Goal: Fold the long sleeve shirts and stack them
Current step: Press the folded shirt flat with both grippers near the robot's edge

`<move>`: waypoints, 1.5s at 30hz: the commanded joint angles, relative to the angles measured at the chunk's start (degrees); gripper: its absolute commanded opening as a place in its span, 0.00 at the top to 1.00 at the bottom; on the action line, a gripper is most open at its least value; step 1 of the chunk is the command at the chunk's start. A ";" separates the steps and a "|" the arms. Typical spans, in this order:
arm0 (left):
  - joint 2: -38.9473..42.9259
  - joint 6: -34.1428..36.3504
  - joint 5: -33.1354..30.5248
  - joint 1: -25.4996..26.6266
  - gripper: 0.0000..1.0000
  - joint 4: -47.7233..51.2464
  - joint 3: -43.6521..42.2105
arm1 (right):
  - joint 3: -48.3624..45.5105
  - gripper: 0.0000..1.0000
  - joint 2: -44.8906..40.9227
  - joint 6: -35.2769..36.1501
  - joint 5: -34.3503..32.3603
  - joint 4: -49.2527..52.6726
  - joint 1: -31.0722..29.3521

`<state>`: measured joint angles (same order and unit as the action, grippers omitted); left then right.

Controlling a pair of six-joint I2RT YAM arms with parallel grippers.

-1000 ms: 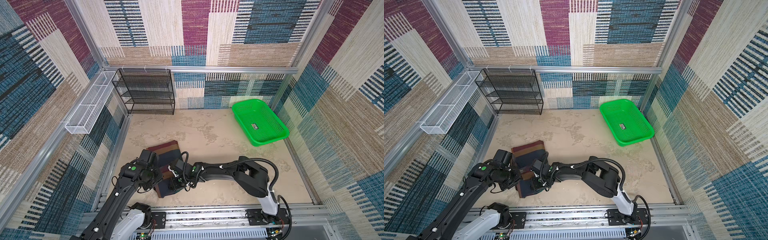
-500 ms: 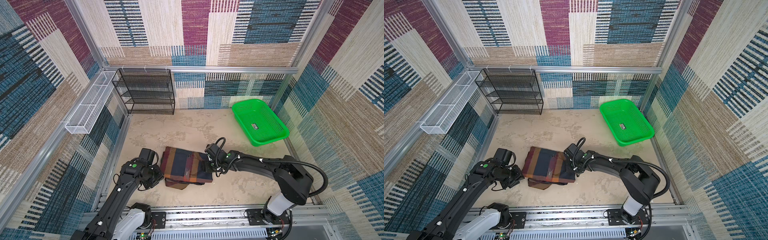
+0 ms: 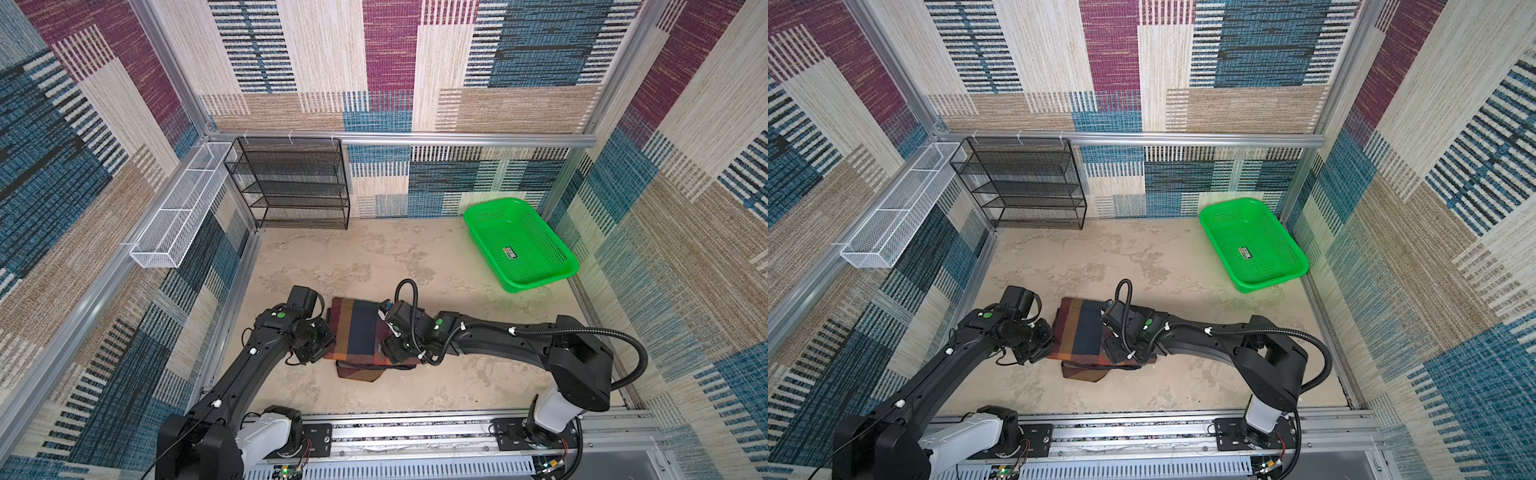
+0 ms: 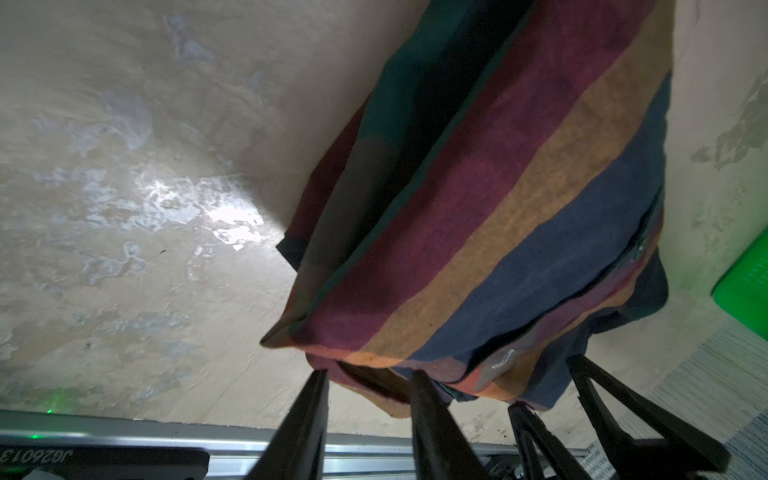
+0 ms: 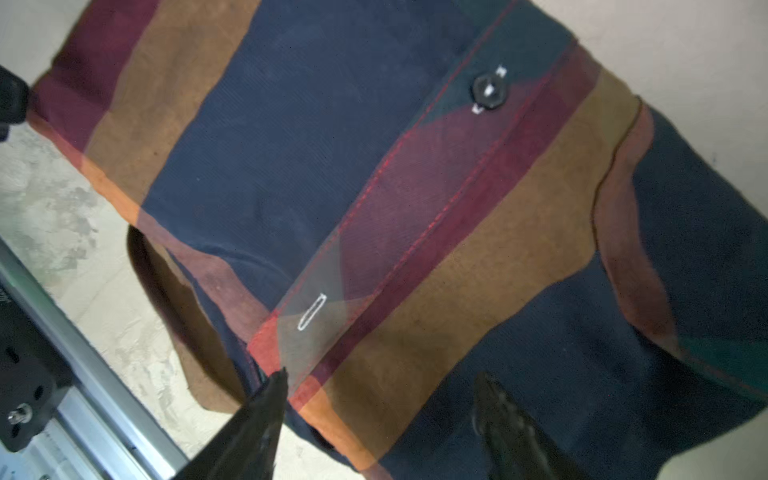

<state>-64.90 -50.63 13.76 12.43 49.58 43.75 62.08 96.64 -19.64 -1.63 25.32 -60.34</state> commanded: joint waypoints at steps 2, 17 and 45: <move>-2.46 1.96 -2.83 -0.03 0.63 -3.28 -2.61 | 0.93 0.27 3.31 2.80 -2.94 -1.14 -2.40; -0.44 2.39 -10.67 0.43 0.55 5.94 -1.81 | 1.11 0.20 -5.63 8.45 -8.50 7.25 -5.23; 6.17 -29.74 -21.77 24.07 0.11 1.29 -8.77 | -3.77 0.11 2.74 13.37 -31.33 8.44 -16.82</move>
<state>-58.33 -77.45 -7.38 36.42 54.98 36.49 58.30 98.96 -7.20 -30.70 36.53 -76.84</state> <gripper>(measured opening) 0.890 0.894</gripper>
